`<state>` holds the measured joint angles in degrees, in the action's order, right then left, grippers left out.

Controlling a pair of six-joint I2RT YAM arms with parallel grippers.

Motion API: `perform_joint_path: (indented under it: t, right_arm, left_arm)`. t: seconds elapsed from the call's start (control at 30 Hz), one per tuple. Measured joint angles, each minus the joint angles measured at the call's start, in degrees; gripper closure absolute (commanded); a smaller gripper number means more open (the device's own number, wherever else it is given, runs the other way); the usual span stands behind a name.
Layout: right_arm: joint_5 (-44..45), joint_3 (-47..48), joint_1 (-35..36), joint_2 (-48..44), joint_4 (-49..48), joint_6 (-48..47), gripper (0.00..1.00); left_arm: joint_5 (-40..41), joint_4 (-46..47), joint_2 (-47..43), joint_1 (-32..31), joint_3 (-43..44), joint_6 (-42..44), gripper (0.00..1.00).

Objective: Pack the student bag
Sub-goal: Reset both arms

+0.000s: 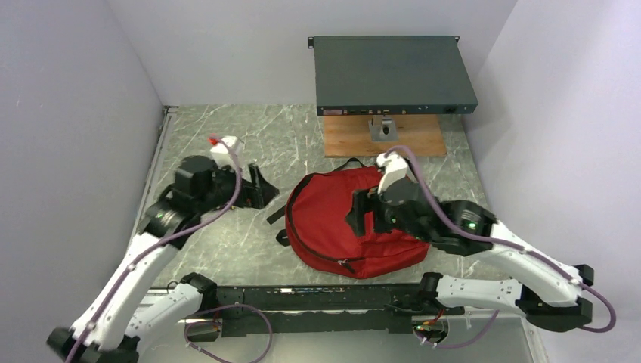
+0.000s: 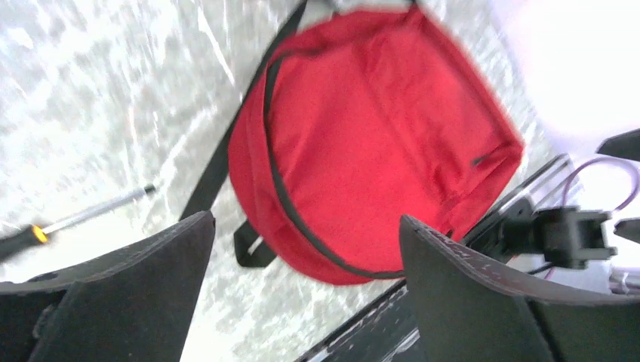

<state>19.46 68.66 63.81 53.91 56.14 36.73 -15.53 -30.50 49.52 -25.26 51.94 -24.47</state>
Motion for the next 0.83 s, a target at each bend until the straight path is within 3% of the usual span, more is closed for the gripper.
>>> perform_joint_path:
  t: [0.1, 0.4, 0.83]
  right_arm:
    - [3.7, 5.8, 0.0, -2.4, -0.8, -4.9, 0.01]
    - [13.6, 20.0, 0.0, -10.0, -12.2, -22.7, 0.00]
    - [19.5, 19.7, 0.0, -17.6, -28.9, -32.0, 0.00]
  left_arm:
    - [2.6, -3.5, -5.4, 0.1, 6.8, 1.6, 0.00]
    - [9.6, -9.5, -13.4, 0.0, 34.8, 8.5, 0.00]
    - [14.6, -7.9, -19.8, 0.0, 38.0, 13.3, 0.00]
